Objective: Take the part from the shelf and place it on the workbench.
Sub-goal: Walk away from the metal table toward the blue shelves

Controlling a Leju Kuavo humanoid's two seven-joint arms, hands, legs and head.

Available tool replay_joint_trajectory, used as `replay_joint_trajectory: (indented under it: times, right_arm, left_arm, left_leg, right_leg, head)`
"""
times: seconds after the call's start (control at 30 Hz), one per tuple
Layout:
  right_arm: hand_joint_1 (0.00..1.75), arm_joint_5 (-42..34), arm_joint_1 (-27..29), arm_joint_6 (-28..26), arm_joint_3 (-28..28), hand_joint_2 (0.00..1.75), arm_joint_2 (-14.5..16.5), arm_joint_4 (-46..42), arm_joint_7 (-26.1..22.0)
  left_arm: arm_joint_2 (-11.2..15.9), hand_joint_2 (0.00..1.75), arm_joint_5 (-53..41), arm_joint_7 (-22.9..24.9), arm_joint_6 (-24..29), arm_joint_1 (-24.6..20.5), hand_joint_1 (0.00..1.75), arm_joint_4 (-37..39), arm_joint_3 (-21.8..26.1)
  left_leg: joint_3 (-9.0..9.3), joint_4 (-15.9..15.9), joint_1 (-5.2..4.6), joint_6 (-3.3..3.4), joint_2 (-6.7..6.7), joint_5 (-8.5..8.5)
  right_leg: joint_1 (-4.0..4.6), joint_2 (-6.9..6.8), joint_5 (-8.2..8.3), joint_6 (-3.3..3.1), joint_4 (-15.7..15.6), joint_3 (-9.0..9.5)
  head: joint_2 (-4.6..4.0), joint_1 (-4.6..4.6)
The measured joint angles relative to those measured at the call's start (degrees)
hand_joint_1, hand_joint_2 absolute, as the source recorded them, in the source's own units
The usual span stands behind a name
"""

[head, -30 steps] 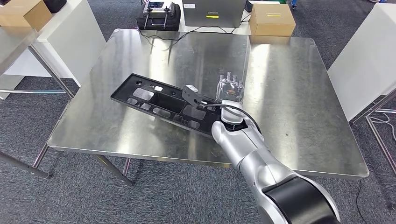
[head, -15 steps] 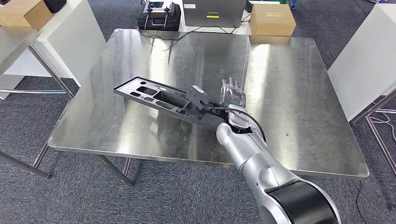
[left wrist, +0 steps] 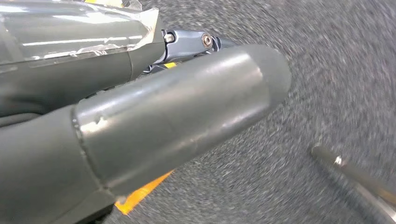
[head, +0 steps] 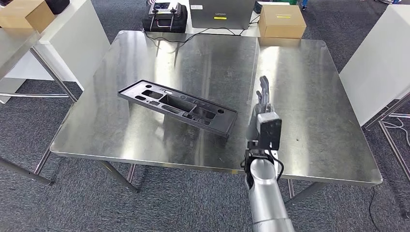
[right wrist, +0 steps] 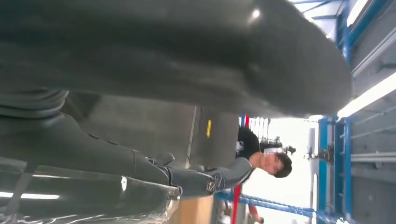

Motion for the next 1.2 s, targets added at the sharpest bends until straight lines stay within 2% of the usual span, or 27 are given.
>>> replay_joint_trajectory:
  times: [0.07,0.13,0.17,0.23,0.27,0.3,0.33,0.4,0.43,0.47,0.5,0.53,0.57,0.63,0.67,0.73,0.77,0.8,0.83,0.87,0.93,0.97,1.0,1.1,1.13,1.17,1.2]
  right_arm:
    - [0.00,-8.81,3.59,6.56,0.21,0.00,-0.21,-2.49,-1.31]
    - [0.00,-18.48,6.82,15.87,0.47,0.00,-0.43,-3.86,-2.35]
    - [0.00,-21.11,8.11,19.27,0.67,0.00,-0.57,-4.10,-2.83]
    - [0.00,-21.42,10.00,21.74,1.34,0.00,-1.06,-4.24,-3.66]
    - [0.00,-20.39,10.76,21.68,1.82,0.00,-1.37,-4.16,-3.92]
    - [0.00,-19.45,11.44,21.41,2.37,0.00,-1.65,-4.02,-4.03]
    - [0.00,-18.72,11.94,21.14,2.95,0.00,-1.85,-3.80,-4.09]
    - [0.00,-17.36,12.40,20.33,4.05,0.00,-2.04,-3.24,-4.19]
    - [0.00,-16.62,12.44,19.80,4.56,0.00,-2.09,-2.95,-4.27]
    - [0.00,-15.79,12.45,19.12,5.00,0.00,-2.15,-2.71,-4.38]
    - [0.00,-15.10,12.45,18.51,5.41,0.00,-2.20,-2.47,-4.47]
    - [0.00,-14.52,12.49,18.02,5.78,0.00,-2.22,-2.26,-4.53]
    - [0.00,-13.99,12.50,17.55,6.10,0.00,-2.24,-2.10,-4.57]
    - [0.00,-13.10,12.51,16.79,6.62,0.00,-2.22,-1.92,-4.57]
    - [0.00,-12.76,12.52,16.49,6.79,0.00,-2.22,-1.89,-4.57]
    - [0.00,-12.27,12.67,16.17,7.02,0.00,-2.25,-1.78,-4.54]
    - [0.00,-12.00,12.83,16.05,7.12,0.00,-2.28,-1.70,-4.49]
    - [0.00,-11.72,13.02,15.93,7.20,0.00,-2.32,-1.62,-4.43]
    - [0.00,-11.45,13.22,15.81,7.25,0.00,-2.37,-1.55,-4.36]
    - [0.00,-11.20,13.37,15.70,7.28,0.00,-2.39,-1.51,-4.32]
    - [0.00,-10.79,13.52,15.56,7.29,0.00,-2.40,-1.49,-4.29]
    - [0.00,-10.61,13.56,15.53,7.29,0.00,-2.40,-1.49,-4.29]
    - [0.00,-10.46,13.61,15.52,7.29,0.00,-2.39,-1.49,-4.30]
    - [0.00,-10.13,13.86,15.47,7.25,0.00,-2.38,-1.51,-4.32]
    - [0.00,-10.03,13.95,15.43,7.22,0.00,-2.42,-1.53,-4.33]
    - [0.00,-9.95,14.03,15.37,7.18,0.00,-2.49,-1.54,-4.33]
    - [0.00,-9.88,14.10,15.33,7.13,0.00,-2.59,-1.55,-4.33]
  left_arm:
    - [-0.21,0.00,0.98,0.43,0.55,-0.04,0.00,0.01,1.07]
    - [-0.63,0.00,1.69,0.73,0.88,-0.18,0.00,0.02,1.96]
    - [-0.84,0.00,2.02,0.85,1.01,-0.27,0.00,0.02,2.34]
    - [-1.21,0.00,2.75,1.06,1.22,-0.37,0.00,0.02,3.11]
    - [-1.44,0.00,3.18,1.23,1.12,-0.37,0.00,0.02,3.53]
    - [-1.72,0.00,3.56,1.38,0.83,-0.36,0.00,0.02,3.92]
    - [-1.98,0.00,3.91,1.54,0.33,-0.36,0.00,0.02,4.24]
    - [-2.45,0.00,4.37,1.82,-0.89,-0.38,0.00,0.02,4.70]
    - [-2.57,0.00,4.49,1.93,-1.44,-0.40,0.00,0.02,4.90]
    - [-2.64,0.00,4.53,2.02,-1.90,-0.42,0.00,0.01,5.09]
    - [-2.68,0.00,4.55,2.11,-2.28,-0.43,0.00,0.01,5.26]
    - [-2.73,0.00,4.54,2.21,-2.57,-0.43,0.00,0.01,5.36]
    - [-2.78,0.00,4.51,2.31,-2.90,-0.42,0.00,0.01,5.38]
    - [-2.82,0.00,4.39,2.48,-3.42,-0.41,0.00,0.02,5.39]
    - [-2.81,0.00,4.32,2.52,-3.67,-0.41,0.00,0.02,5.39]
    - [-2.78,0.00,4.22,2.53,-4.14,-0.41,0.00,0.02,5.39]
    - [-2.76,0.00,4.20,2.53,-4.41,-0.41,0.00,0.02,5.39]
    - [-2.76,0.00,4.18,2.53,-4.68,-0.39,0.00,0.02,5.39]
    - [-2.76,0.00,4.18,2.52,-4.93,-0.38,0.00,0.02,5.39]
    - [-2.76,0.00,4.18,2.51,-5.12,-0.38,0.00,0.02,5.39]
    - [-2.73,0.00,4.08,2.50,-5.45,-0.43,0.00,0.01,5.39]
    - [-2.71,0.00,4.02,2.49,-5.57,-0.46,0.00,0.00,5.39]
    - [-2.70,0.00,3.94,2.48,-5.70,-0.48,0.00,-0.01,5.39]
    - [-2.69,0.00,3.83,2.47,-6.15,-0.51,0.00,0.00,5.37]
    - [-2.71,0.00,3.83,2.47,-6.29,-0.53,0.00,0.00,5.37]
    - [-2.74,0.00,3.83,2.47,-6.41,-0.52,0.00,0.00,5.37]
    - [-2.76,0.00,3.82,2.48,-6.45,-0.51,0.00,0.00,5.37]
  left_leg:
    - [0.35,-0.55,0.04,0.57,0.06,0.61]
    - [1.07,-1.90,0.35,1.17,0.38,1.71]
    - [1.33,-2.51,0.56,1.34,0.58,2.15]
    - [1.21,-2.68,0.61,1.43,0.85,2.40]
    - [1.11,-2.64,0.65,1.34,0.94,2.44]
    - [1.01,-2.56,0.72,1.22,1.02,2.48]
    - [0.88,-2.41,0.87,1.03,1.05,2.47]
    - [0.51,-1.70,1.27,0.34,1.03,2.21]
    - [0.14,-1.23,1.39,-0.17,0.94,1.99]
    - [-0.15,-0.68,1.37,-0.68,0.84,1.78]
    - [-0.45,-0.17,1.33,-1.11,0.72,1.59]
    - [-0.71,0.12,1.30,-1.48,0.60,1.54]
    - [-0.82,0.37,1.39,-1.76,0.54,1.51]
    - [-1.53,1.65,1.73,-2.25,0.58,0.26]
    - [-2.38,3.65,1.85,-2.43,0.62,-1.43]
    - [-5.15,10.52,1.89,-2.65,0.68,-6.01]
    - [-6.43,13.93,1.88,-2.67,0.68,-7.73]
    - [-6.99,15.89,1.87,-2.58,0.68,-8.34]
    - [-6.54,15.78,1.85,-2.36,0.68,-7.78]
    - [-4.98,13.49,1.78,-1.99,0.68,-6.32]
    - [-0.12,5.68,1.37,-0.95,0.71,-3.37]
    - [1.67,2.67,1.05,-0.61,0.74,-2.35]
    - [2.61,0.93,0.71,-0.39,0.74,-1.93]
    - [1.93,0.01,0.20,-0.01,0.80,-0.62]
    - [1.52,-0.39,0.27,0.31,0.91,0.11]
    - [0.99,-0.80,0.38,0.64,1.05,0.94]
    - [0.45,-1.03,0.51,0.84,1.21,1.69]
  right_leg:
    - [0.01,0.02,0.22,0.41,-0.21,0.20]
    - [0.13,-0.07,-0.80,0.56,0.93,-0.27]
    - [0.14,-0.14,-2.23,0.42,3.23,-1.22]
    - [-0.17,-0.22,-5.89,0.21,10.65,-4.05]
    - [-0.38,-0.25,-7.19,0.39,14.02,-5.20]
    - [-0.63,-0.30,-7.61,0.84,15.49,-5.42]
    - [-0.92,-0.40,-7.17,1.47,14.72,-4.51]
    - [-1.60,-0.76,-5.17,2.91,7.40,0.07]
    - [-1.55,-0.72,-4.41,3.23,4.23,2.23]
    - [-1.55,-0.62,-4.07,3.25,2.11,3.54]
    - [-1.47,-0.42,-4.30,2.93,1.47,3.97]
    - [-1.24,-0.18,-4.34,2.48,1.88,3.83]
    - [-1.37,-0.14,-4.46,2.01,1.84,3.54]
    - [-1.39,-0.15,-4.31,1.04,1.85,3.13]
    - [-1.41,-0.19,-4.04,0.53,1.78,2.88]
    - [-1.10,-0.32,-3.55,-0.25,1.78,2.21]
    - [-0.86,-0.40,-3.30,-0.56,1.80,1.82]
    - [-0.63,-0.46,-3.04,-0.78,1.82,1.45]
    - [-0.41,-0.48,-2.78,-0.91,1.82,1.13]
    - [-0.23,-0.49,-2.50,-0.94,1.83,0.86]
    - [0.03,-0.46,-1.89,-0.71,1.82,0.50]
    - [0.03,-0.48,-1.57,-0.46,1.78,0.43]
    - [-0.04,-0.55,-1.26,-0.15,1.75,0.41]
    - [-0.29,-0.82,-0.36,1.09,1.45,0.23]
    - [-0.26,-0.85,-0.97,1.24,1.91,-0.22]
    - [-0.19,-0.85,-2.50,1.10,3.30,-0.94]
    - [-0.17,-0.86,-4.94,0.71,5.91,-1.92]
  head:
    - [0.00,-0.01]
    - [-0.01,0.05]
    - [-0.01,0.11]
    - [-0.01,0.15]
    - [-0.01,0.14]
    - [-0.01,0.14]
    - [-0.01,0.14]
    - [-0.01,0.14]
    - [-0.01,0.16]
    - [-0.01,0.16]
    - [-0.01,0.15]
    - [-0.01,0.07]
    - [-0.01,0.00]
    - [-0.01,-0.20]
    - [-0.01,-0.24]
    - [-0.01,-0.30]
    - [-0.01,-0.29]
    - [-0.01,-0.28]
    - [-0.01,-0.27]
    - [-0.01,-0.26]
    - [-0.01,-0.24]
    - [-0.01,-0.21]
    - [-0.01,-0.24]
    - [-0.01,-0.35]
    - [-0.01,-0.31]
    - [-0.01,-0.25]
    - [-0.01,-0.18]
